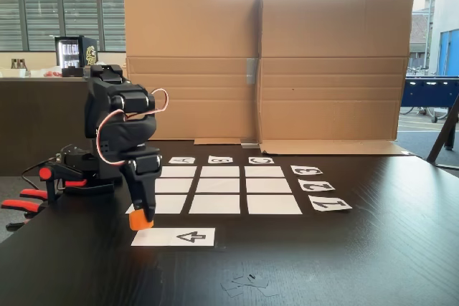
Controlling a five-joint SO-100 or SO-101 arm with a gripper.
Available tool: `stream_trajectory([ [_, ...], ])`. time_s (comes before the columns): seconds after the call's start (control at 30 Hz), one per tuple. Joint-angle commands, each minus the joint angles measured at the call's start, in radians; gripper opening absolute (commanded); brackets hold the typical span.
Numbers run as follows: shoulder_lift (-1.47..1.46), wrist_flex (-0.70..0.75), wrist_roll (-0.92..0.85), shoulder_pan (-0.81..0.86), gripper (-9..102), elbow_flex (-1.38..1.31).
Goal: Pick up the round, orange token and place it in the grid on square B1.
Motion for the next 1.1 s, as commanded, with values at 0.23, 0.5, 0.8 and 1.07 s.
stream_trajectory([
  [0.23, 0.374, -0.078, -0.091, -0.204, 0, 0.175],
  [0.5, 0.474, -0.08, -0.011, -0.476, 0, 0.299],
  [0.8, 0.37, -0.12, 0.04, -0.554, 0, 0.419],
  [1.07, 0.236, -0.17, 0.063, -0.557, 0, 0.411],
])
